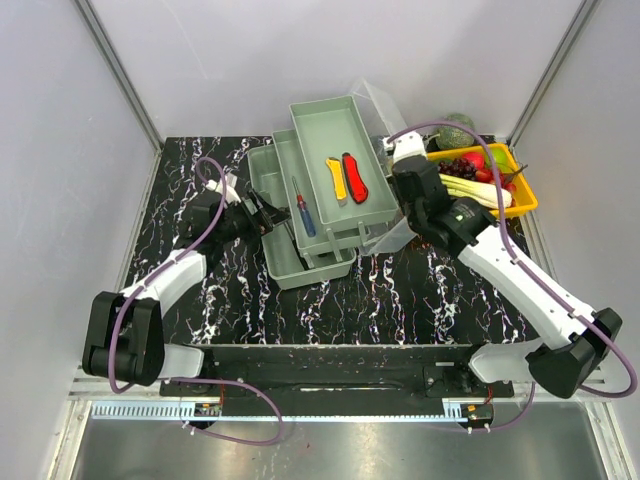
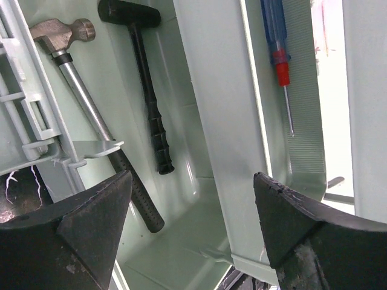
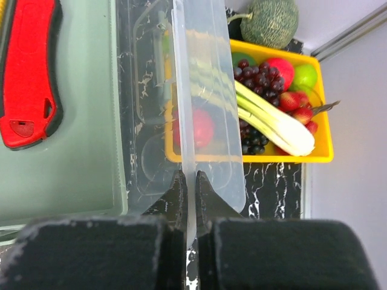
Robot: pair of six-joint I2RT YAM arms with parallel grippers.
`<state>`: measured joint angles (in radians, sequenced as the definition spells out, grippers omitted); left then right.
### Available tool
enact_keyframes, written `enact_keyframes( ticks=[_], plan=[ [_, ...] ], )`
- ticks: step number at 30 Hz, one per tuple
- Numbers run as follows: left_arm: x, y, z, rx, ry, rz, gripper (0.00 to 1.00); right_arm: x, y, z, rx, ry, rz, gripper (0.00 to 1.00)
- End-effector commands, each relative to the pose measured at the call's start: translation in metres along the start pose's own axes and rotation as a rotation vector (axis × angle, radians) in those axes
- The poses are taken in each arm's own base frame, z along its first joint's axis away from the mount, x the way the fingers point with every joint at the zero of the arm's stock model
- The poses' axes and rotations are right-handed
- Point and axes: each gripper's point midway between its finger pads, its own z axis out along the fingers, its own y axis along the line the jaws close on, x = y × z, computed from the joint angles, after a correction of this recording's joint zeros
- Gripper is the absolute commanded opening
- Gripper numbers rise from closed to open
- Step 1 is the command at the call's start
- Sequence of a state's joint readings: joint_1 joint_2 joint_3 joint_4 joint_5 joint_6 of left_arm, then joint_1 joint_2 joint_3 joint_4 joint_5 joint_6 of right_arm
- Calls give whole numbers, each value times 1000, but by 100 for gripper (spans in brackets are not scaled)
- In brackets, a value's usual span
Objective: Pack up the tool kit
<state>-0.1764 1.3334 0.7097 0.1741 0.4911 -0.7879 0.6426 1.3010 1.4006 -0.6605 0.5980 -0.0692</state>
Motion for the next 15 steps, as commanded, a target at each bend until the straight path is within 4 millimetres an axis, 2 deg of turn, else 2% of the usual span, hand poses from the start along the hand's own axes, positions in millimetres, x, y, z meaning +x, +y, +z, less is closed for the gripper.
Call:
enact_keyframes(
  ticks=[1, 9, 15],
  plan=[
    [-12, -4, 4, 13, -55, 26, 84, -66, -9, -25, 141, -201, 80, 0],
    [-14, 0, -1, -23, -72, 37, 85, -71, 41, -29, 215, -217, -85, 0],
    [-27, 10, -20, -163, -154, 6, 86, -74, 76, -30, 276, -229, -208, 0]
  ],
)
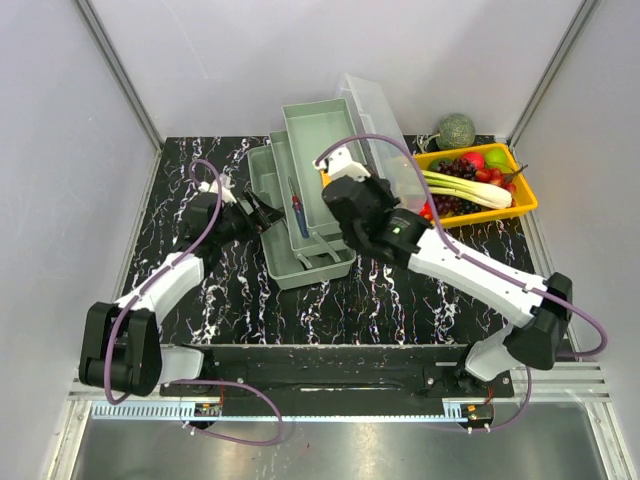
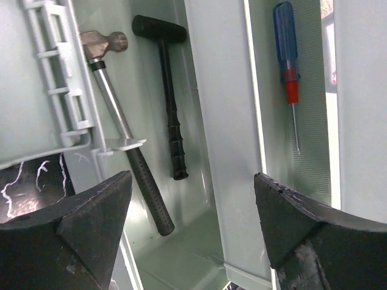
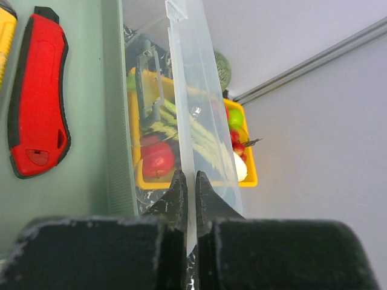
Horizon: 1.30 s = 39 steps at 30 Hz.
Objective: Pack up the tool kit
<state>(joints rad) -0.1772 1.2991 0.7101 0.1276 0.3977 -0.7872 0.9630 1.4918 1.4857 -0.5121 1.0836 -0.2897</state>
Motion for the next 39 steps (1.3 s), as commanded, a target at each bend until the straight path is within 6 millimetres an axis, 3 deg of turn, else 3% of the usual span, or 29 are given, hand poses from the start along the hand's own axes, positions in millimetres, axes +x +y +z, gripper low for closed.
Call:
enact_keyframes(
  ticks=[1, 11, 18, 25, 39],
  plan=[
    [-21, 4, -17, -114, -108, 8, 86, -41, 11, -11, 75, -91, 85, 0],
    [-46, -1, -47, -219, -195, 21, 91, -52, 65, -30, 35, -132, -8, 0],
    [-67, -20, -64, -203, -243, 11, 94, -56, 89, -50, -11, -160, -40, 0],
    [-97, -21, -88, -221, -315, -35, 94, -54, 117, -62, -32, -171, -82, 0],
    [-105, -10, -96, -238, -312, -64, 95, -59, 150, -71, -37, -191, -117, 1]
  ],
)
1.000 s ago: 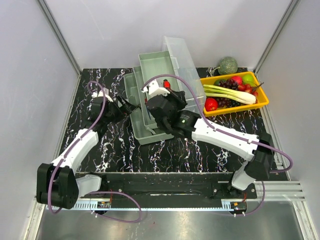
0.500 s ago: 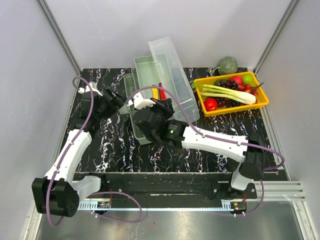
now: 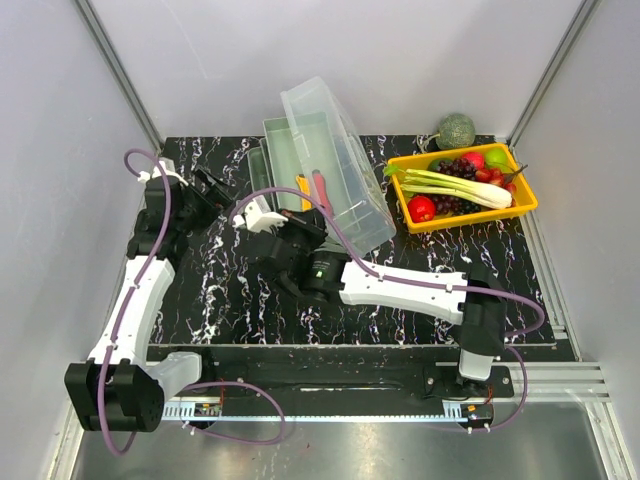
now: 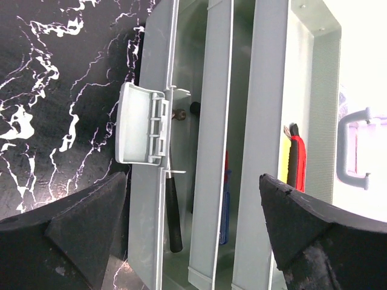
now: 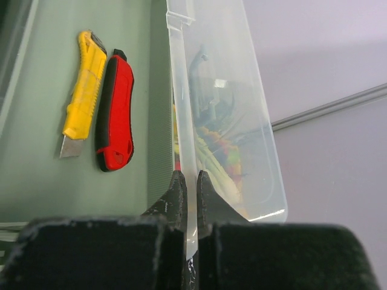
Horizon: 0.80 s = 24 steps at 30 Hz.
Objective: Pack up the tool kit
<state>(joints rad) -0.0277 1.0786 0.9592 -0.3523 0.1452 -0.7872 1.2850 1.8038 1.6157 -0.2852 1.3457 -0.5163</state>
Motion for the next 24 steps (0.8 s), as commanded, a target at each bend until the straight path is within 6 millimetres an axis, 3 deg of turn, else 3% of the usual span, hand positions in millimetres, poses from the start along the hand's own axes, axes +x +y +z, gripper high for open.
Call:
enact_keyframes(
  ticks=[1, 7, 19, 24],
  plan=[
    [-13, -7, -7, 31, -28, -4, 95, -14, 30, -3, -59, -39, 129, 1],
    [-16, 6, -9, 2, -37, -13, 95, -23, 49, -12, -111, -50, 151, 9],
    [-23, 32, -11, -42, -47, -36, 95, -28, 92, -31, -211, -52, 152, 15],
    [-27, 44, -13, -67, -60, -48, 96, -35, 111, -47, -283, -57, 179, 28]
  ],
)
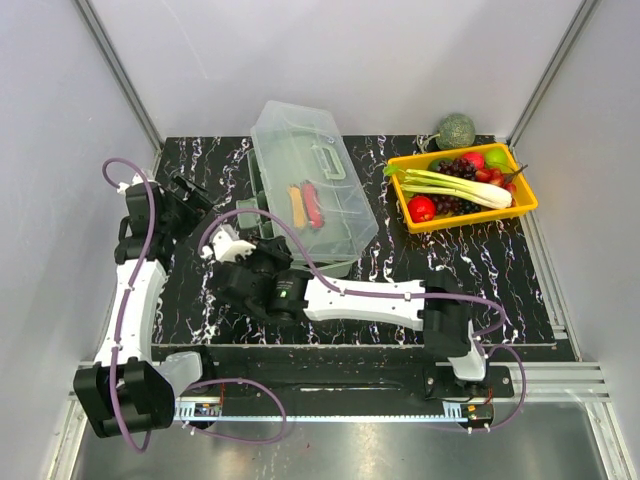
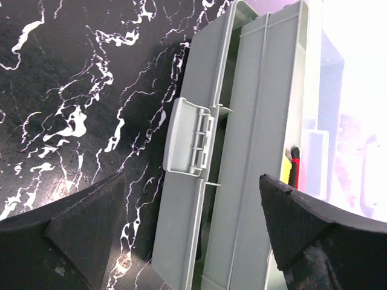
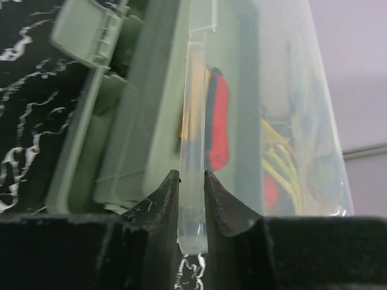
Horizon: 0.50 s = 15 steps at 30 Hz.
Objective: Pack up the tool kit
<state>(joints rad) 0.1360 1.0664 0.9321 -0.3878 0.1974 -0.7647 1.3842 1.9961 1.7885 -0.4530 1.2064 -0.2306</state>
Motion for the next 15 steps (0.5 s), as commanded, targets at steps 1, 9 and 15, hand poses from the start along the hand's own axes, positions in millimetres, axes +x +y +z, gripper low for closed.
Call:
enact_keyframes(
  ticks=[1, 9, 15],
  plan=[
    [-6, 3, -6, 16, -22, 10, 96, -10, 23, -16, -101, -4, 100, 31],
    [-10, 24, -6, -45, -30, -10, 96, -29, 57, -68, -329, -39, 203, 41],
    [-10, 33, -5, -60, -24, -21, 96, -29, 39, -99, -453, -32, 347, 41]
  ],
)
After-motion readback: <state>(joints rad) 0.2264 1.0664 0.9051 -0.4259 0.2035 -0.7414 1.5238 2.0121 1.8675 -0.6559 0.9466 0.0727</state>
